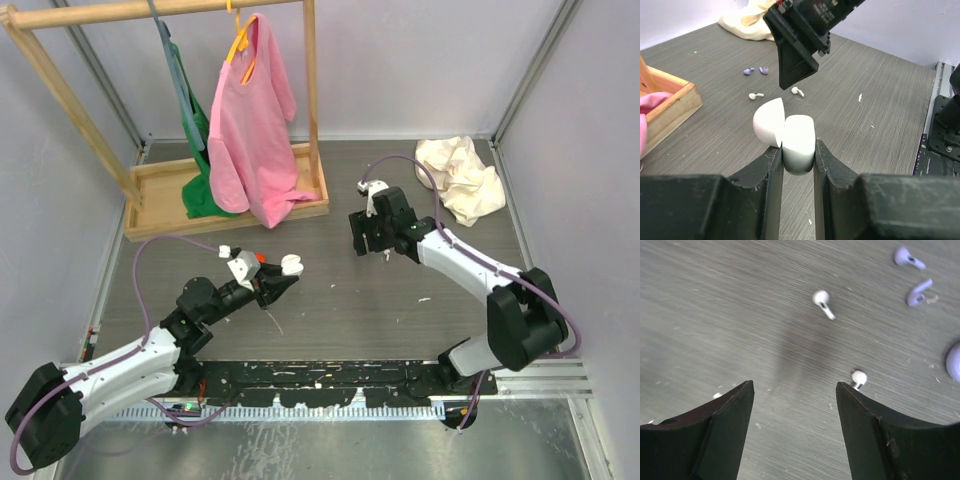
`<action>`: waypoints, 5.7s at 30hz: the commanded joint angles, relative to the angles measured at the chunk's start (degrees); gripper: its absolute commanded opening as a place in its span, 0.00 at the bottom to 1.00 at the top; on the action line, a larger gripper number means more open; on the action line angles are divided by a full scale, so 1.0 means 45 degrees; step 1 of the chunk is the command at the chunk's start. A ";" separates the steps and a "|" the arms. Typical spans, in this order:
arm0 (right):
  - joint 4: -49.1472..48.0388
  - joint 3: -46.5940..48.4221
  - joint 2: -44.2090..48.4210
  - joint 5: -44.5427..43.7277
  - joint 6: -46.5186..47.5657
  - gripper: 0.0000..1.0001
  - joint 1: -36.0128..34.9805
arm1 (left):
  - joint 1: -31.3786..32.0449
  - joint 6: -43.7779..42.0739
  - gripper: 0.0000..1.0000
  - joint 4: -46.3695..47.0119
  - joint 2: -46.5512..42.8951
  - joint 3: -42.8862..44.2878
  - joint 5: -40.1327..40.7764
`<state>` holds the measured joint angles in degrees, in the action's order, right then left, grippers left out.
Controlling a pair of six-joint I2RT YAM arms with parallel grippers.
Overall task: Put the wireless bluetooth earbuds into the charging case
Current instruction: Open the charging case, then pick up the earbud from the center of the board, then place the earbud in the charging case.
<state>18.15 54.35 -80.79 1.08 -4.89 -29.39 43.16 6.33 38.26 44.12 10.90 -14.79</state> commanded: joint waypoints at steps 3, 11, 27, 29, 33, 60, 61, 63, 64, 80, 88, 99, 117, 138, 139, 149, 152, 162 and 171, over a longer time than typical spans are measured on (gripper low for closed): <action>0.0821 0.0864 -0.1390 -0.1569 -0.1274 0.68 0.0615 | 0.0041 -0.0234 0.00 0.0398 0.0051 0.0054 0.0193; 0.2191 0.1833 -0.2570 -0.2866 -0.2427 0.64 0.0987 | 0.0056 -0.0235 0.00 0.0389 0.0089 0.0075 0.0124; 0.2490 0.2823 -0.4411 -0.3241 -0.2707 0.45 0.1405 | 0.0057 -0.0215 0.00 0.0382 0.0210 0.0137 -0.0168; 0.2475 0.2837 -0.4563 -0.3223 -0.2703 0.43 0.1448 | 0.0039 -0.0215 0.00 0.0386 0.0233 0.0145 -0.0203; 0.2427 0.2802 -0.4747 -0.3186 -0.2740 0.40 0.1558 | 0.0055 -0.0212 0.00 0.0406 0.0310 0.0157 -0.0213; 0.2597 0.2090 -0.4833 -0.2441 -0.2869 0.37 0.1892 | 0.0047 -0.0176 0.00 0.0375 0.0401 0.0215 -0.0386; 0.2606 0.2091 -0.4855 -0.2474 -0.2878 0.37 0.1883 | 0.0047 -0.0185 0.00 0.0381 0.0392 0.0215 -0.0379; 0.2589 0.2104 -0.4889 -0.2526 -0.2879 0.36 0.1889 | 0.0046 -0.0177 0.00 0.0346 0.0367 0.0215 -0.0371; 0.2588 0.2120 -0.4928 -0.2552 -0.2879 0.35 0.1893 | 0.0052 -0.0176 0.00 0.0345 0.0344 0.0218 -0.0374; 0.2443 0.1521 -0.3134 -0.2555 -0.2850 0.24 0.1681 | 0.0053 -0.0216 0.00 0.0331 0.0125 0.0137 -0.0341; 0.2009 0.0942 -0.0915 -0.2350 -0.2813 0.24 0.1000 | 0.0053 -0.0339 0.00 0.0447 0.0019 0.0012 -0.0216; 0.1202 0.0989 0.1522 -0.3923 -0.2716 0.24 -0.1736 | 0.0058 -0.0349 0.00 0.0895 -0.0575 -0.0335 -0.0188; -0.3311 -0.0306 0.3890 -0.4564 -0.1248 0.22 -0.6094 | 0.0056 -0.0625 0.00 0.1681 -0.0781 -0.0740 -0.0538; -0.8427 -0.2282 0.3774 -0.3542 -0.0584 0.23 -0.8558 | 0.0055 -0.0644 0.00 0.1771 -0.1053 -0.0839 -0.0621; -0.8628 -0.2364 0.3699 -0.3517 -0.0566 0.23 -0.8581 | 0.0058 -0.0647 0.00 0.1766 -0.1072 -0.0849 -0.0650; -0.9639 -0.2643 0.3065 -0.3522 -0.0391 0.23 -0.8781 | 0.0042 -0.0532 0.00 0.1767 -0.1108 -0.0839 -0.0693; -0.9654 -0.2591 0.2924 -0.3377 -0.0385 0.23 -0.8802 | 0.0041 -0.0493 0.00 0.1791 -0.1132 -0.0833 -0.0694; -0.9490 -0.2831 0.3028 -0.3533 -0.0059 0.23 -0.8836 | 0.0055 -0.0372 0.00 0.1751 -0.1223 -0.0853 -0.0467; -0.9281 -0.2926 0.3229 -0.3236 0.0187 0.26 -0.8859 | 0.0058 -0.0284 0.00 0.1708 -0.1250 -0.0852 -0.0112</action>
<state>-21.23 41.04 -68.18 -14.00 -5.34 -68.90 43.16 5.10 41.54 39.33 6.92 -16.84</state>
